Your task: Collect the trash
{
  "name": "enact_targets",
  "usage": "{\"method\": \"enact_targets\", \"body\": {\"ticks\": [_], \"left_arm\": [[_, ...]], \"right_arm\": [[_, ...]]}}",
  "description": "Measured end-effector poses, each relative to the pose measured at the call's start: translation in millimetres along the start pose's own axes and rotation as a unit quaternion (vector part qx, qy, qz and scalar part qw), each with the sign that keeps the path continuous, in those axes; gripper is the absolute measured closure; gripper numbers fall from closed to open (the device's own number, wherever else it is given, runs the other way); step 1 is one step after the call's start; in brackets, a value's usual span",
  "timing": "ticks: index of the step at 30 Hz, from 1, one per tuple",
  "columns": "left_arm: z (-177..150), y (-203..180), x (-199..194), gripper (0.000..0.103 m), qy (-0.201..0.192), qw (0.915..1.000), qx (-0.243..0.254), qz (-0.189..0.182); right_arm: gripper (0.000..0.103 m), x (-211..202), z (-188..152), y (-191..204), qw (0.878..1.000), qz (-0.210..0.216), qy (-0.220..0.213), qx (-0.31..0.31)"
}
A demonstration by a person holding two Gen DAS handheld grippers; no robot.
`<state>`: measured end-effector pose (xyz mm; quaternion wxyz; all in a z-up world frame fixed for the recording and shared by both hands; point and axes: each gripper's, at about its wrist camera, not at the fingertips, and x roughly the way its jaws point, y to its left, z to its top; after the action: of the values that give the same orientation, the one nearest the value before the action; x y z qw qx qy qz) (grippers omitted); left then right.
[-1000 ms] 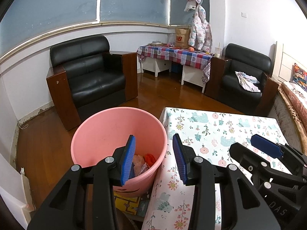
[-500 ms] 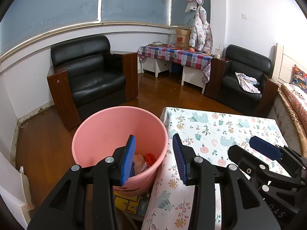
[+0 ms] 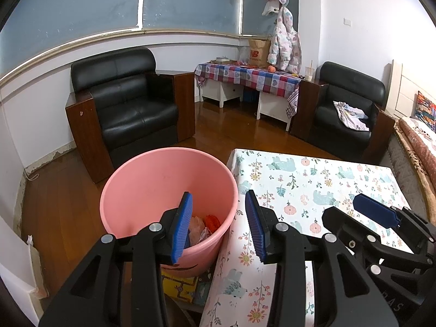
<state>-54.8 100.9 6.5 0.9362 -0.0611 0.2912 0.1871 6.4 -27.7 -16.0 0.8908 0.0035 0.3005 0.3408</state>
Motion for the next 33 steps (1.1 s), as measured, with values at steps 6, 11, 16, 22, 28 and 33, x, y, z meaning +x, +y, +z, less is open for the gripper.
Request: {"method": "enact_targets", "body": {"ticks": [6,11,16,22,28,33], "left_arm": [[-2,-1,0,0.063,0.001,1.0000,0.000,-0.001],[-2,-2,1,0.063,0.002,1.0000,0.000,-0.001],[-2,-2,2,0.063,0.003,1.0000,0.000,-0.001],[-3,-2,4,0.063,0.004,1.0000,0.001,-0.002],[-6,-6,6,0.063,0.006,1.0000,0.005,-0.001],[-6,-7,6,0.062,0.000,1.0000,0.008,0.001]], "right_arm": [[0.047,3,-3,3,1.000,0.000,0.001,0.000],[0.047,4,-4,4,1.000,0.001,0.002,0.000],[0.047,7,-12,5,1.000,0.001,0.004,0.000],[0.047,9,-17,4,1.000,0.002,0.006,0.000],[0.047,11,-14,1,1.000,0.002,0.007,0.002],[0.047,12,-15,2,1.000,0.002,0.007,0.003]]}}
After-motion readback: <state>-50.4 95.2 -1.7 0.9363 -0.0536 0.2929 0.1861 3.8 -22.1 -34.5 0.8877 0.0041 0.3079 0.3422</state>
